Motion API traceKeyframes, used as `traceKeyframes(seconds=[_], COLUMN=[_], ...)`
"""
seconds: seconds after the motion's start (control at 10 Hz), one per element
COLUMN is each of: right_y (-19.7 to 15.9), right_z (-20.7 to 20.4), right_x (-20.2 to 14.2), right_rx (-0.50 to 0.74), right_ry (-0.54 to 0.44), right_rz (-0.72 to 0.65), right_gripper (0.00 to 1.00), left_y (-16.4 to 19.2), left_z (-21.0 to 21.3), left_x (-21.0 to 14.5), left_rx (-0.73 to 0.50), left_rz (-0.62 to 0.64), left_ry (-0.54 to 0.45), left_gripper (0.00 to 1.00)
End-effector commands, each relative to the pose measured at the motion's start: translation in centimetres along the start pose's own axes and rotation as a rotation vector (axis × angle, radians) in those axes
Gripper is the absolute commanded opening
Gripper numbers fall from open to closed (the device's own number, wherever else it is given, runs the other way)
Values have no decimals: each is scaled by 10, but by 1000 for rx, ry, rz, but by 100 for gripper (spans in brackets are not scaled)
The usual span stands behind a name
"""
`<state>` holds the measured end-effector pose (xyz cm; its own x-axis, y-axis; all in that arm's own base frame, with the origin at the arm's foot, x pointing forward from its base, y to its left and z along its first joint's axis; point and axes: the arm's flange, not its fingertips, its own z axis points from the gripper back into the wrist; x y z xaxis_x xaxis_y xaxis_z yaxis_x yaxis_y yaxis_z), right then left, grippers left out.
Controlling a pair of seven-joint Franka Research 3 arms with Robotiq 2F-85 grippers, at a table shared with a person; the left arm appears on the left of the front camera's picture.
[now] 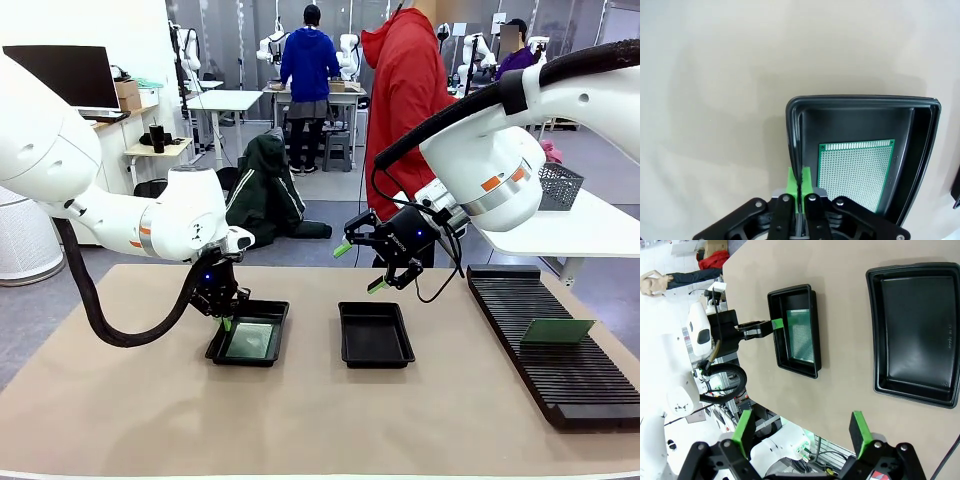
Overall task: Inspect and transfer BCBs to ESD trays.
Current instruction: Pick up the ESD tray and place it on the left side of the table.
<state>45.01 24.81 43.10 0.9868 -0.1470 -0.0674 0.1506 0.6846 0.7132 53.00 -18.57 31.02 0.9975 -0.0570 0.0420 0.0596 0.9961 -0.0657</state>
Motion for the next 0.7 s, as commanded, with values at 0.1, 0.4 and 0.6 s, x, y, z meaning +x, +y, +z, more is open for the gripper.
traceKeyframes(seconds=[0.1,0.4,0.6], right_y=[3,3,3], right_z=[-1,-1,-1], right_x=[3,3,3], right_rx=[-11,-11,-11], right_ry=[-1,-1,-1], right_rz=[-10,-10,-10], right_gripper=[100,100,100], left_y=[-1,12,38], left_z=[-1,2,1], left_x=[-1,-1,2], left_rx=[1,-50,-133], left_rz=[-2,-8,-6], left_ry=[1,-6,-2], left_gripper=[0,1,0])
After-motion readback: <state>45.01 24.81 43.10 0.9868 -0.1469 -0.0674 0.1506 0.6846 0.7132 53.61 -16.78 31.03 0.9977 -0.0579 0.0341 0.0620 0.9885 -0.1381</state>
